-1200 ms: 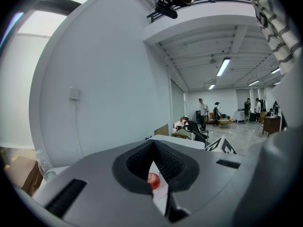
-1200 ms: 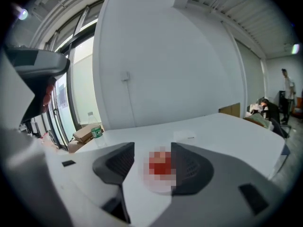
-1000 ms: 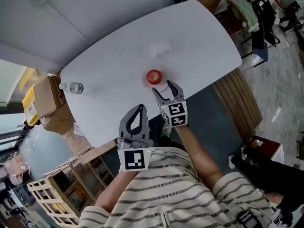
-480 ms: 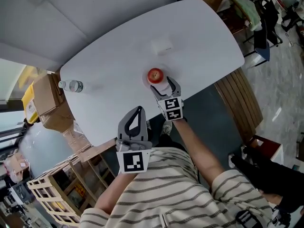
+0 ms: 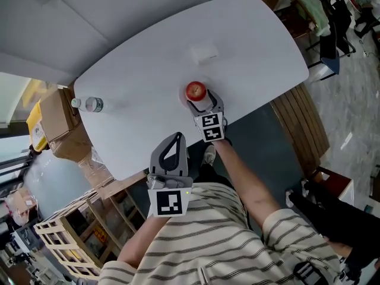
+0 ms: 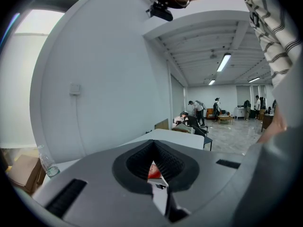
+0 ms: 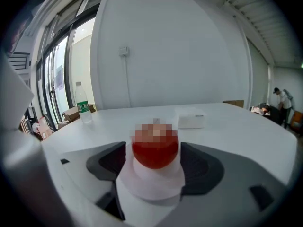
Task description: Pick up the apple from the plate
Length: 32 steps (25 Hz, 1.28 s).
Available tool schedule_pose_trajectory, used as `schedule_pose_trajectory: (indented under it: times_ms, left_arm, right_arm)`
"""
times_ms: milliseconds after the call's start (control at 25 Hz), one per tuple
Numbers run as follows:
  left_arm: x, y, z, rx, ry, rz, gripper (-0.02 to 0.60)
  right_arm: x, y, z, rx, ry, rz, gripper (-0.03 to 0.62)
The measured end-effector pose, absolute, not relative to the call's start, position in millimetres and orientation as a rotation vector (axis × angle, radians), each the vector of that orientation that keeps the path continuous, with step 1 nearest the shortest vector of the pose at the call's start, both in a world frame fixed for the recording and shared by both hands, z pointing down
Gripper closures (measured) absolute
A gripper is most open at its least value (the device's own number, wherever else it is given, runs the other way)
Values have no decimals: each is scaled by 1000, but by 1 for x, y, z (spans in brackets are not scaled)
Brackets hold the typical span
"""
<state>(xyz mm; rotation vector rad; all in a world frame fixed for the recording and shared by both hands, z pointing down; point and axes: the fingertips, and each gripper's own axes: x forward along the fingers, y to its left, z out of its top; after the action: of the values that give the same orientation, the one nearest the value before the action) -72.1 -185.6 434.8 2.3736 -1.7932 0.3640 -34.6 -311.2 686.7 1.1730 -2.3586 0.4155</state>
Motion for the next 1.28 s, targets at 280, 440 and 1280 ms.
schedule_pose_trajectory:
  times_ms: [280, 440, 1280]
  left_arm:
    - [-81, -186, 439, 2364, -1798, 402, 577]
    - [-83, -188, 438, 2351, -1818, 391, 577]
    - [-75, -188, 428, 2375, -1815, 312, 577]
  right_arm:
    - [-39, -321, 693, 1168, -2353, 395, 244]
    - [-36, -326, 693, 1164, -2353, 384, 244]
    - [-19, -307, 636, 1191, -2417, 396, 244]
